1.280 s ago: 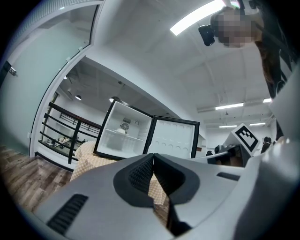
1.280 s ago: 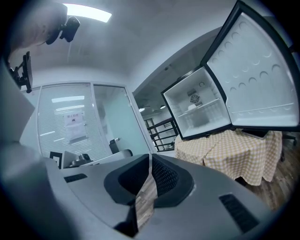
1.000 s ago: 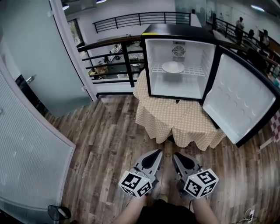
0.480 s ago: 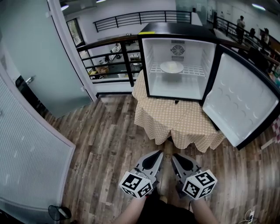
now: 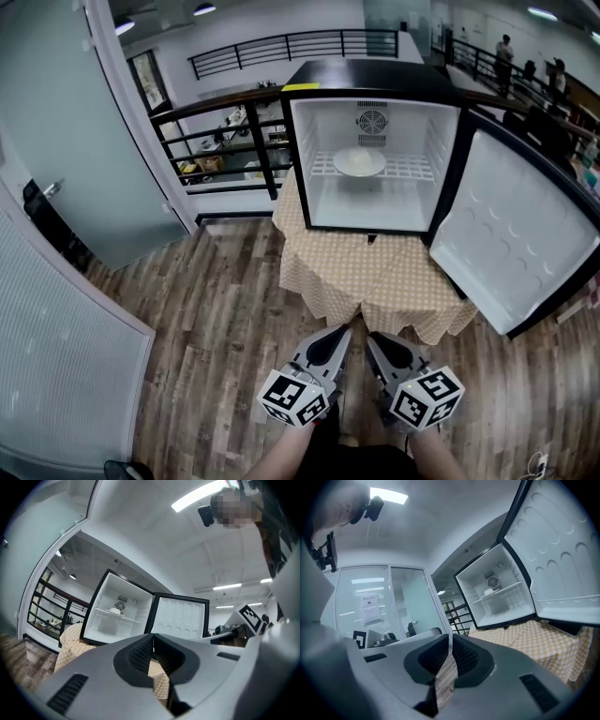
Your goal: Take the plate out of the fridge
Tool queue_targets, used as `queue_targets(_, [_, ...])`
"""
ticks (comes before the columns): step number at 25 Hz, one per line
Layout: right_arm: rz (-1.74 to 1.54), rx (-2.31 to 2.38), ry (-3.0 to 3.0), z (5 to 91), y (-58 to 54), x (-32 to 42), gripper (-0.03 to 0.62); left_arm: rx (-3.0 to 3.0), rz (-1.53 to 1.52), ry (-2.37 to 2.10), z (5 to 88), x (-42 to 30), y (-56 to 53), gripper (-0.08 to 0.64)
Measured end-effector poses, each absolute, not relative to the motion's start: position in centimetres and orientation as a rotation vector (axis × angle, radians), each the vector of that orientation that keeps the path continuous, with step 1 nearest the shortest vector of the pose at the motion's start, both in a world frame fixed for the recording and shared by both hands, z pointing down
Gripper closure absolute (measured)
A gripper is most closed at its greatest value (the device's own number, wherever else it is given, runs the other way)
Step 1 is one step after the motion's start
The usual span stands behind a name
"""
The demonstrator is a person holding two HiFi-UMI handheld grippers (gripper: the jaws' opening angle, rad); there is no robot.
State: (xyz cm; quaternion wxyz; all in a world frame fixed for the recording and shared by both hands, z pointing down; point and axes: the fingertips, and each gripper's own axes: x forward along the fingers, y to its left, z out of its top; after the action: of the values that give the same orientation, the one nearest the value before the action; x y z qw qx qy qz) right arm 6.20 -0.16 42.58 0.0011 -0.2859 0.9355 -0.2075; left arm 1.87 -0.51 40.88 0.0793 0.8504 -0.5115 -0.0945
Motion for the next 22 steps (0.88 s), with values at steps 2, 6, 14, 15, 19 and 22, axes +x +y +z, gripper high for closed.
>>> queue_targets(2, [-0.657, -0.898, 2.938, 42.5, -1.5, 5.6, 0.548, 2.545, -0.292, -1.517, 40.8, 1.6, -2.0, 0.551])
queue_targets(6, [-0.67, -0.896, 2.951, 42.6, -4.0, 4.1, 0.546, 2.544, -0.298, -1.493, 40.8, 0.7, -5.1, 0.55])
queue_targets(14, [-0.728, -0.926, 2.919, 42.6, -10.5, 1.4, 0.547, 2.55, -0.28, -1.451, 40.7, -1.8, -11.6, 0.551])
queue_targets(15, [-0.732, -0.931, 2.917, 42.8, -11.3, 1.1, 0.548, 2.552, -0.279, -1.443, 40.8, -2.0, -12.3, 0.551])
queue_targets(19, [-0.744, -0.956, 2.903, 43.4, -14.0, 0.0, 0.547, 2.566, -0.269, -1.41, 41.3, -2.8, -15.1, 0.551])
queue_targets(22, [-0.746, -0.976, 2.896, 43.4, -16.0, -0.8, 0.548, 2.571, -0.269, -1.39, 41.4, -3.6, -17.2, 0.551])
